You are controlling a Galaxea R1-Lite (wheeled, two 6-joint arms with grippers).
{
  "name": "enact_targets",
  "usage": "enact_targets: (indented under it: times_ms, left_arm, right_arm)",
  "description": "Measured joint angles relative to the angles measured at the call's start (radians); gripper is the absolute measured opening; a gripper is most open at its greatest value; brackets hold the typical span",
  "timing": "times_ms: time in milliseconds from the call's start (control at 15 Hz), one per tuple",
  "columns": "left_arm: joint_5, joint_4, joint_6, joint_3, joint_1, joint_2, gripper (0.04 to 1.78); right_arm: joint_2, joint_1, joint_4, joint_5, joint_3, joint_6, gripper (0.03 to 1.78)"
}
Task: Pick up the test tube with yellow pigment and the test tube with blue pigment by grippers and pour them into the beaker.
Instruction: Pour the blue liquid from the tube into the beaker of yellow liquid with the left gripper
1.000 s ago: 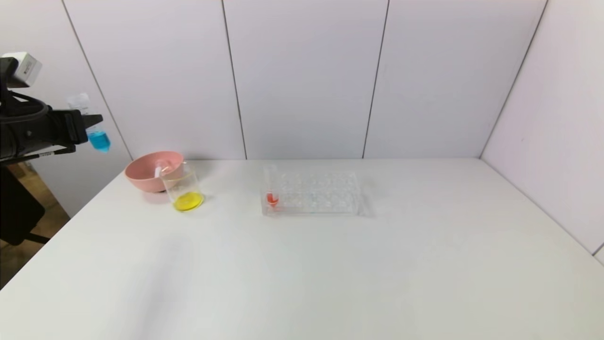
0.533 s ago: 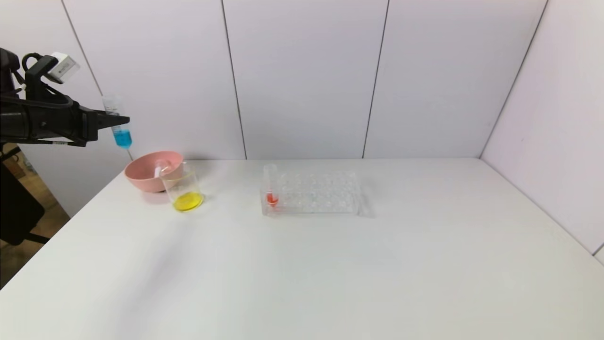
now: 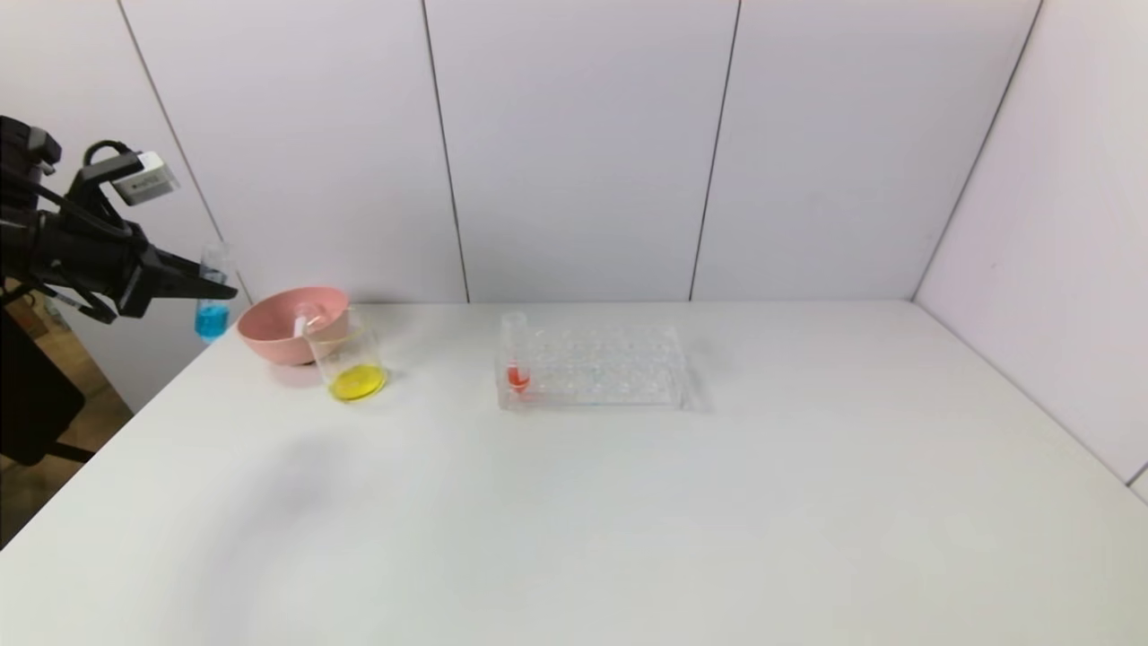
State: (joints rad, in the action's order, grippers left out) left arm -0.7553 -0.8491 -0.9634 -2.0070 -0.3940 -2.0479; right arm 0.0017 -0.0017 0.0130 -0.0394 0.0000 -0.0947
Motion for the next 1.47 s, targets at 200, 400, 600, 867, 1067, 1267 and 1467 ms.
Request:
enact_targets:
  times_ms: [200, 400, 600, 867, 1067, 1267, 1467]
  left_arm:
    - [0.073, -0.013, -0.098, -0.01, 0.027, -0.053, 0.44]
    - [0.167, 0.003, -0.128, -0.013, 0.054, -0.077, 0.44]
    - [0.275, 0.02, -0.182, -0.013, 0.088, -0.076, 0.44]
    - [0.323, 0.074, -0.259, -0.013, 0.12, -0.066, 0.44]
    - [0.392, 0.081, -0.333, -0.013, 0.125, -0.063, 0.44]
    - [0.437, 0.141, -0.376, -0.013, 0.13, -0.061, 0.44]
    - [0.468, 0.164, -0.378, -0.013, 0.155, -0.063, 0.44]
  right_arm:
    - [0.0, 0.0, 0.0, 0.0, 0.0, 0.0, 1.71]
    - [0.0, 0.0, 0.0, 0.0, 0.0, 0.0, 1.71]
    - [0.0, 0.0, 0.0, 0.0, 0.0, 0.0, 1.71]
    - [0.0, 0.0, 0.0, 0.0, 0.0, 0.0, 1.71]
    - [0.0, 0.0, 0.0, 0.0, 0.0, 0.0, 1.71]
    - [0.0, 0.0, 0.0, -0.001, 0.0, 0.0, 1.71]
    - [0.0, 0.0, 0.0, 0.0, 0.0, 0.0, 1.71]
